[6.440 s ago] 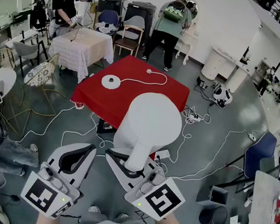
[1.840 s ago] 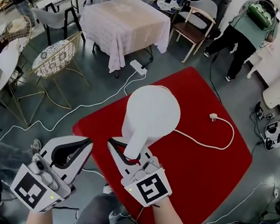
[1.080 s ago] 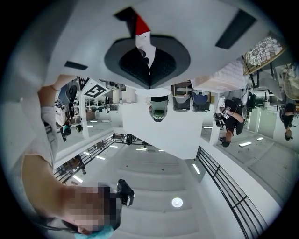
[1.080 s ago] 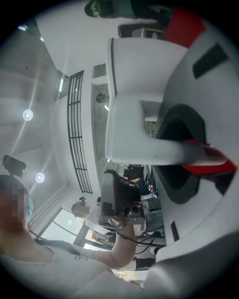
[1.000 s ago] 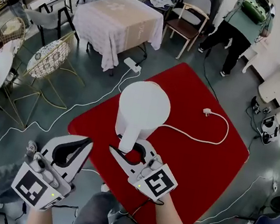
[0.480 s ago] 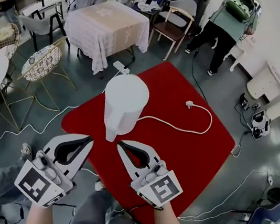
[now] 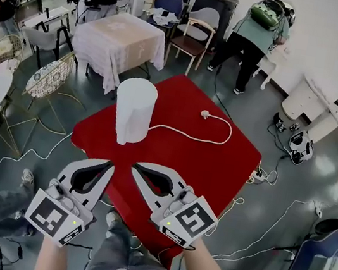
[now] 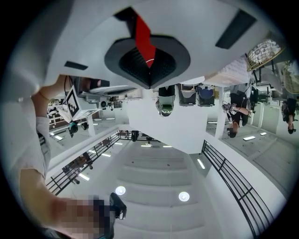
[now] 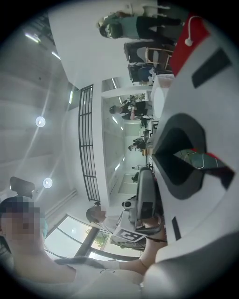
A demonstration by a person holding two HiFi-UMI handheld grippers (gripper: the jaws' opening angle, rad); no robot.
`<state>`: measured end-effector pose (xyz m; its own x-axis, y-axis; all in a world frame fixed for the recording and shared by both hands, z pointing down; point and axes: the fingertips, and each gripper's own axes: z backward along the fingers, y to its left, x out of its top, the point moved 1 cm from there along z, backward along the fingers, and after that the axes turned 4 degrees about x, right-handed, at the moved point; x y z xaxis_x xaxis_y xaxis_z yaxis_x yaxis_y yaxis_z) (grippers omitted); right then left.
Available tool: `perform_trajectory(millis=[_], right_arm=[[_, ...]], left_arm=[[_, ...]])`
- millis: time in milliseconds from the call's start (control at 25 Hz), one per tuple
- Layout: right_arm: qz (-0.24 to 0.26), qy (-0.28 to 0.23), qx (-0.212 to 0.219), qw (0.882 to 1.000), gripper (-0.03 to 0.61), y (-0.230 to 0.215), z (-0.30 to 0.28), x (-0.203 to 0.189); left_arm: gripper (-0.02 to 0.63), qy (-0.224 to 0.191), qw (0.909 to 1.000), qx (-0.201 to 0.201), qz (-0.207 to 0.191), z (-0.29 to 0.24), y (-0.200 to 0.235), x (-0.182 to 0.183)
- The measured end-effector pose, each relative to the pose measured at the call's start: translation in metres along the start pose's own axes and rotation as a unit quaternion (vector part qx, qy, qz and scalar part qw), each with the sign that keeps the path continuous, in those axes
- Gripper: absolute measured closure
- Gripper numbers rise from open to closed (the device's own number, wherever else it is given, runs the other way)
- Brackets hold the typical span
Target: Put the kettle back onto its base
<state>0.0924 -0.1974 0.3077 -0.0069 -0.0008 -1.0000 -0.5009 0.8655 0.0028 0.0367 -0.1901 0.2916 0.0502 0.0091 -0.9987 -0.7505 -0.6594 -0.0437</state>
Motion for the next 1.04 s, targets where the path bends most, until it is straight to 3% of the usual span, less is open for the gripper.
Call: perform_trajectory(millis=[400, 1040], right_arm=[[0.026, -0.014, 0.018, 0.999, 0.572, 0.061, 0.043, 0.03], [0.03, -0.024, 0.036, 0.999, 0.572, 0.096, 0.062, 0.048]], left_arm=[[0.603, 0.001, 0.9996, 0.029, 0.004, 0.052, -0.061, 0.007], [0.603, -0.02, 0.9994, 0.026, -0.005, 0.07, -0.089, 0.035]])
